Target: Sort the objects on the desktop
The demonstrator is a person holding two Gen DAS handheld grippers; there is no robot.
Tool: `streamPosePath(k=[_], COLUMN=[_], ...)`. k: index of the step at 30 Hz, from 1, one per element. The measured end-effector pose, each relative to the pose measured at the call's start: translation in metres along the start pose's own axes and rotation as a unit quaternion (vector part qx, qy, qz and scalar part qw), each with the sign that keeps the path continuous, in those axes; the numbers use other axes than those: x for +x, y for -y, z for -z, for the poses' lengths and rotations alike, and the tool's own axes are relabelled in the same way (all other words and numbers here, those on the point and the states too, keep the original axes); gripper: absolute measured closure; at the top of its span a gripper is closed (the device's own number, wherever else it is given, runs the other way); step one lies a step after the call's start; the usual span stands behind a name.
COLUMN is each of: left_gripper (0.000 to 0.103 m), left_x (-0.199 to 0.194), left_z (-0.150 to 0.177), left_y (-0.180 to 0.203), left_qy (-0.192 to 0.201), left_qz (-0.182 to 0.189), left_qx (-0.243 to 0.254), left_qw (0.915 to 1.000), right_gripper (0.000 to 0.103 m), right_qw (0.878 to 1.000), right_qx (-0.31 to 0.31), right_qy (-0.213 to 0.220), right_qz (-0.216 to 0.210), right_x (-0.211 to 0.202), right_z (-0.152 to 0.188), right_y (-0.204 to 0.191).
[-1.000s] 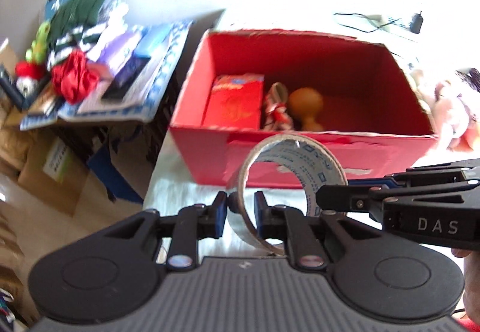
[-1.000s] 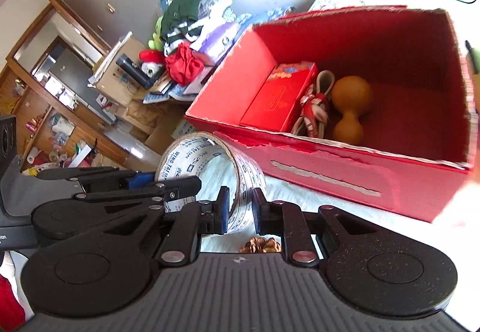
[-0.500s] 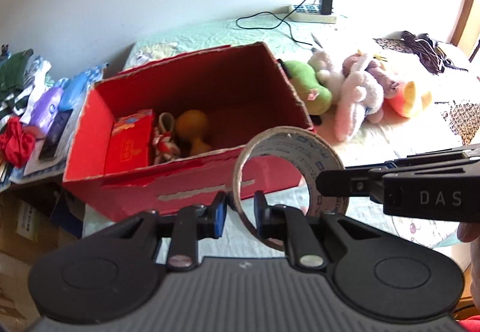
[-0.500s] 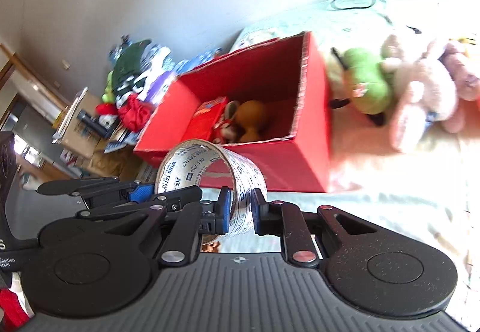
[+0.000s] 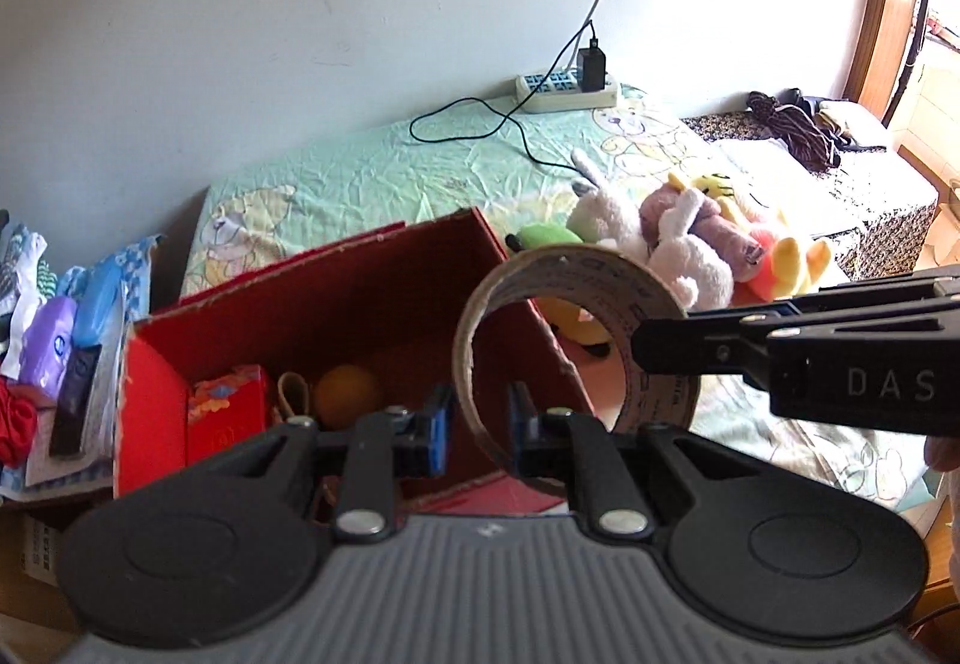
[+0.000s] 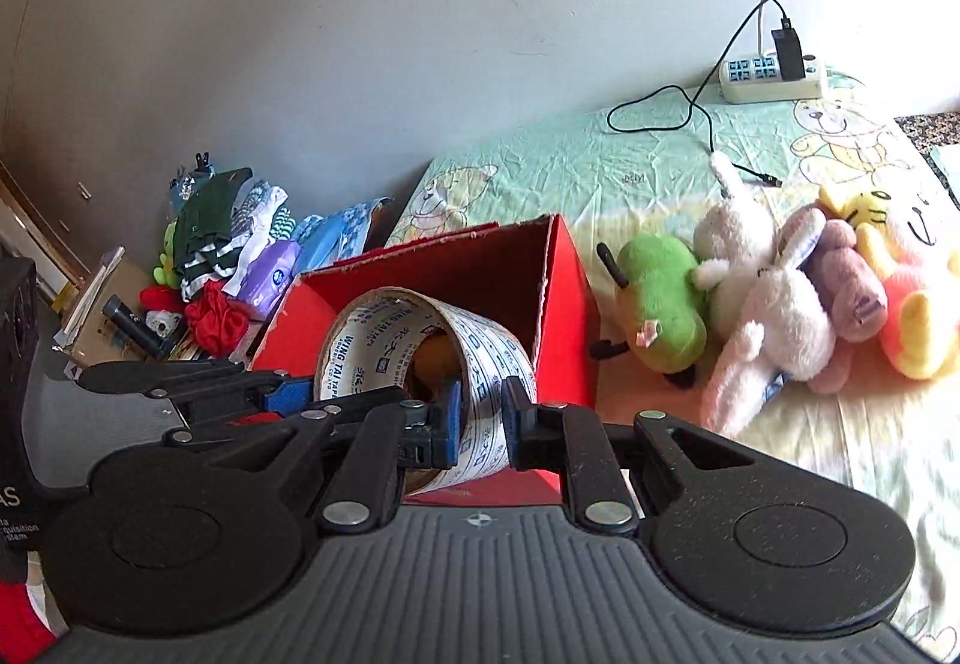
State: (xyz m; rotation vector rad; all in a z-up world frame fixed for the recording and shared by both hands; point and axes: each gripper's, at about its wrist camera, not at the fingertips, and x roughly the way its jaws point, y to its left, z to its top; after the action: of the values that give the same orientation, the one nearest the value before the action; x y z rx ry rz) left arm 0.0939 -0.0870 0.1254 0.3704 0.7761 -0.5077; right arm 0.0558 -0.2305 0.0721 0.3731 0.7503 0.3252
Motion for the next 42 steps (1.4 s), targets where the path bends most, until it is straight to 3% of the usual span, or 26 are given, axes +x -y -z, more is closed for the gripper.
streamPosePath(k=[6,13,21,30,36,42], left_gripper=[0.089,0.089,0.089,0.088,0.085,0.085], left_x=[0.031,0.083,0.132,0.173,0.185,0.193], left_z=[-0.021,-0.023,-0.025,-0.024,-0.027,-0.027], left_y=[-0.041,-0.074,-0.096,-0.106,-0.102,-0.108], left_qy=[-0.014,-0.062,-0.119,-0.180,-0.189,-0.189], left_qz=[0.033,0.073,0.120,0.145,0.151,0.163], left_qx=[0.008,0.026,0.038,0.047,0.066,0.047], left_qw=[0.9993,0.9951,0.9849,0.9717,0.9681,0.9672], right_gripper=[0.087,0.087,0.087,0.090,0.092,0.093], right_qw=[1.000,0.998,0.991,0.976,0.968,0.965], right_qx=[0.001,-0.012,-0.020,-0.033,-0.047,-0.050], right_qy=[-0.006,-0.044,-0.085,-0.139,-0.145,-0.142], right_qz=[0.012,0.048,0.098,0.163,0.200,0.215], right_x=[0.032,0.078,0.116,0.158,0.172,0.179], right_z=[-0.021,-0.030,-0.033,-0.031,-0.036,-0.039], right_y=[-0.004,-0.011,-0.015,-0.025,-0.028,-0.030])
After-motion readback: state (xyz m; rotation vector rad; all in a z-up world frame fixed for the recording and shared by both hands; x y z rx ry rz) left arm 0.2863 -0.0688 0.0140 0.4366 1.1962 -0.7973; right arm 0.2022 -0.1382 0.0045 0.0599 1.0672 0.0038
